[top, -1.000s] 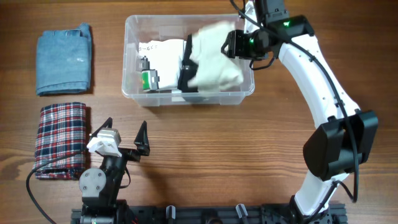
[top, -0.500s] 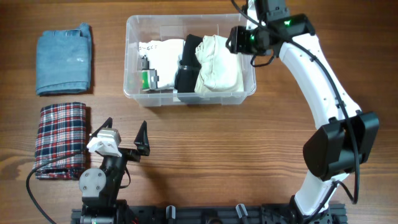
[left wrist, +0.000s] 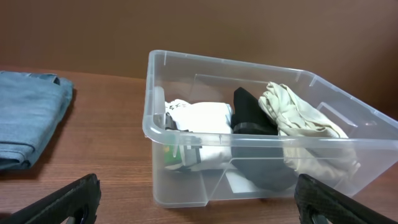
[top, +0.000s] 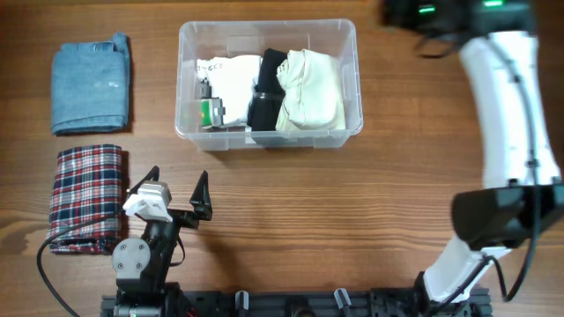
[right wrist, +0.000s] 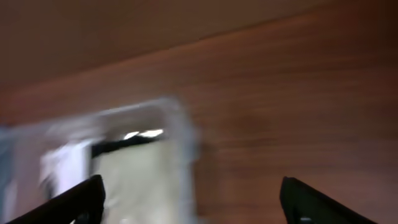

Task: Pack container
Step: 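Release the cream garment beside the black garment, withdraw right arm, then move the left gripper down to the plaid shirt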

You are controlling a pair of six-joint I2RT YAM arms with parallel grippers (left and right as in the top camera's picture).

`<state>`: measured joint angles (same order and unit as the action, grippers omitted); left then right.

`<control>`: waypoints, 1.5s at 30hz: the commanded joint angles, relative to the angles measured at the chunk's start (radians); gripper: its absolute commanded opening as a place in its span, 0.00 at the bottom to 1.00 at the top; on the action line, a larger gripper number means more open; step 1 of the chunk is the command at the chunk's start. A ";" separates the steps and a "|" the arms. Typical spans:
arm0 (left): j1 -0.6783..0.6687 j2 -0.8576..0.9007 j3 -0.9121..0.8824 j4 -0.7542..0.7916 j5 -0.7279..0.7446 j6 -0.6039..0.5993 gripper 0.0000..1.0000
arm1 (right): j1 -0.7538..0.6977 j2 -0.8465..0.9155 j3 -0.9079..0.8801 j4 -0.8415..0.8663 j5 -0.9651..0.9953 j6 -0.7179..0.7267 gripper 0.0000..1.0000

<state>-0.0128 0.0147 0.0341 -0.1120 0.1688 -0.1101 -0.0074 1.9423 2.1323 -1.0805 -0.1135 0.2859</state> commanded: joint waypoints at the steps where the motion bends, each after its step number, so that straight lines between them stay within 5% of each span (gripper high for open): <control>1: 0.006 -0.005 -0.003 -0.002 -0.006 -0.006 1.00 | -0.132 -0.014 -0.004 -0.028 0.063 0.003 0.98; 11: 0.006 -0.005 -0.003 -0.002 -0.006 -0.006 1.00 | -0.275 -0.014 -0.183 0.082 0.152 0.003 1.00; 24: 0.006 -0.005 -0.003 -0.001 -0.007 -0.005 1.00 | -0.281 -0.014 -0.218 0.142 0.150 0.003 1.00; 34: 0.038 -0.001 0.070 0.187 -0.040 -0.010 1.00 | -0.281 -0.014 -0.218 0.142 0.151 0.003 1.00; 40: 0.114 0.121 0.270 0.024 -0.039 0.045 1.00 | -0.281 -0.014 -0.218 0.142 0.151 0.003 1.00; 45: 0.183 0.402 0.607 -0.381 -0.098 0.056 1.00 | -0.281 -0.014 -0.218 0.142 0.151 0.003 1.00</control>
<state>0.1188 0.2138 0.3908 -0.2390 0.1295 -0.0834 -0.2897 1.9396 1.9205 -0.9401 0.0238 0.2874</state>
